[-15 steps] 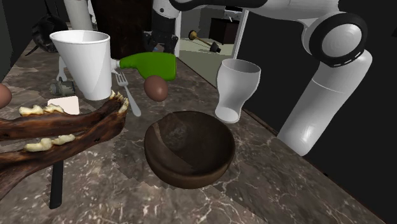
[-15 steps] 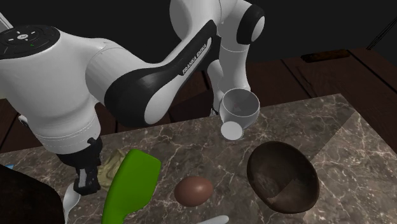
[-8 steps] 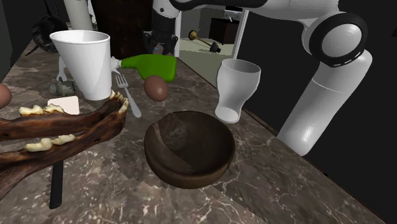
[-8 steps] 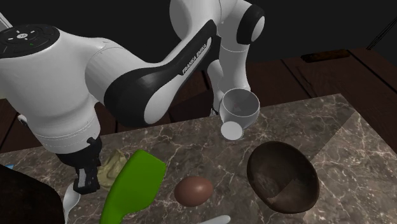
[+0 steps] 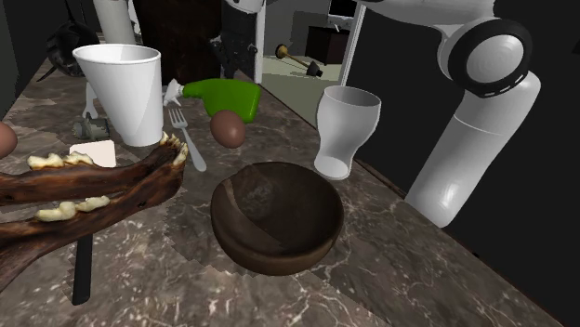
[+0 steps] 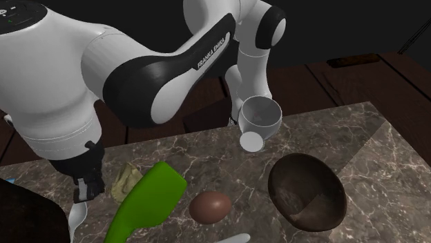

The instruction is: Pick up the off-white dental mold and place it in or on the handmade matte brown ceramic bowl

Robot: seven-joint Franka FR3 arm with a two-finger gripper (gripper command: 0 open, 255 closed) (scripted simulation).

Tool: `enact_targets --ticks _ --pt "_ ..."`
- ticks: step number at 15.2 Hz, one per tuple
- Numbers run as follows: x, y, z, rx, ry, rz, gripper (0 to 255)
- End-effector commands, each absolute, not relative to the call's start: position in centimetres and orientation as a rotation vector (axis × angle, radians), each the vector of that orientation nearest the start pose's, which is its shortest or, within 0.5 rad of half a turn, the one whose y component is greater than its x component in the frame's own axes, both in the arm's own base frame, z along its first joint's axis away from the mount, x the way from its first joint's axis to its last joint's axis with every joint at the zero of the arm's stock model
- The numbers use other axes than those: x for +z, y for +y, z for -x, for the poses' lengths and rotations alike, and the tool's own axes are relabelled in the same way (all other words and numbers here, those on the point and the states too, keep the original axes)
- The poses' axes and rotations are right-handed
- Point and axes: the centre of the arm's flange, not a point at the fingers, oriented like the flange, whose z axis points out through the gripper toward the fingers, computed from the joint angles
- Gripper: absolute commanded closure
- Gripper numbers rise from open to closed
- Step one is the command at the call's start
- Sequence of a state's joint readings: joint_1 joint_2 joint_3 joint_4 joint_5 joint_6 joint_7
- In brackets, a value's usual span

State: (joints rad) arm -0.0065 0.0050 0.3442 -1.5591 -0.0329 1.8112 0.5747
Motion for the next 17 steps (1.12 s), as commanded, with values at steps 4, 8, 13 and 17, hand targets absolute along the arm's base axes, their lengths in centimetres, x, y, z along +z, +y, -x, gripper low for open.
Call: enact_targets --ticks 4,8,13,17 --pt "66.2 18.9 -54.7 -0.36 0.354 3.019 0" --pt "65.1 18.3 -51.6 -0.436 -0.087 2.966 0" --pt "62.6 18.7 -52.3 -0.436 -0.087 2.966 0" --pt "61.8 18.8 -52.5 -0.436 -0.087 2.966 0"
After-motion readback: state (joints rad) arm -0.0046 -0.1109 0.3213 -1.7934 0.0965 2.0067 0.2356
